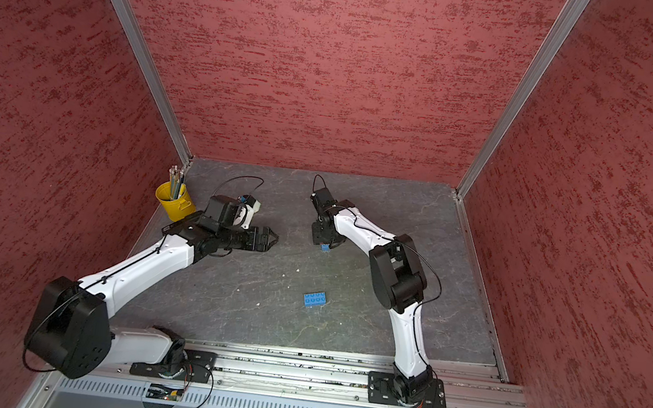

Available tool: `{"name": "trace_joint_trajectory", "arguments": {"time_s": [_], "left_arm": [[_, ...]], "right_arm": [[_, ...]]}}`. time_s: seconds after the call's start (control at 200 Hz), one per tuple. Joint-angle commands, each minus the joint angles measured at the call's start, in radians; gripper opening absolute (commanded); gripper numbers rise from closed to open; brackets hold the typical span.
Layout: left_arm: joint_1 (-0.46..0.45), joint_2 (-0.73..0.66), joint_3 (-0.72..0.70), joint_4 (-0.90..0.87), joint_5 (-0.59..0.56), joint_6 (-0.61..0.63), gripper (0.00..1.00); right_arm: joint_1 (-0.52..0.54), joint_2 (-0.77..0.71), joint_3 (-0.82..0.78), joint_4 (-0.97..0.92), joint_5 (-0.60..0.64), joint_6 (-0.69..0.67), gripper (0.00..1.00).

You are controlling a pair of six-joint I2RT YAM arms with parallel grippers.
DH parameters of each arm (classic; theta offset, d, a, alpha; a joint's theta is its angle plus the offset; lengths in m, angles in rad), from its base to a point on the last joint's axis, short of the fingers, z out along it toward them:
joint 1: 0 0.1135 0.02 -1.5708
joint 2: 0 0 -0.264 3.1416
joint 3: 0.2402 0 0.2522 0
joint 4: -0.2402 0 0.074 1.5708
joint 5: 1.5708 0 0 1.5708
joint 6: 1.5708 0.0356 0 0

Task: Assemble a rectangle with lego
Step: Assemble the lego brick with the lego brick.

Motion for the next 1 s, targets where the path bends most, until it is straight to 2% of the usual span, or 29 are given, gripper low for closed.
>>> {"name": "trace_joint_trajectory", "arguments": {"time_s": [0.0,0.316,0.997], "left_arm": [[-0.003,-0.02,-0.012,0.012,-0.014,0.005,1.0],[-0.002,-0.038,-0.027,0.014,-0.029,0.019,1.0],[0.0,-0.035,-0.034,0.023,-0.029,0.027,1.0]], "right_arm": [[-0.007,0.03,0.04,-0.111,-0.012,0.003,0.55],[-0.007,0.084,0.098,-0.15,0.001,0.004,0.55],[-0.018,0.117,0.057,-0.145,0.008,-0.006,0.55]]}}
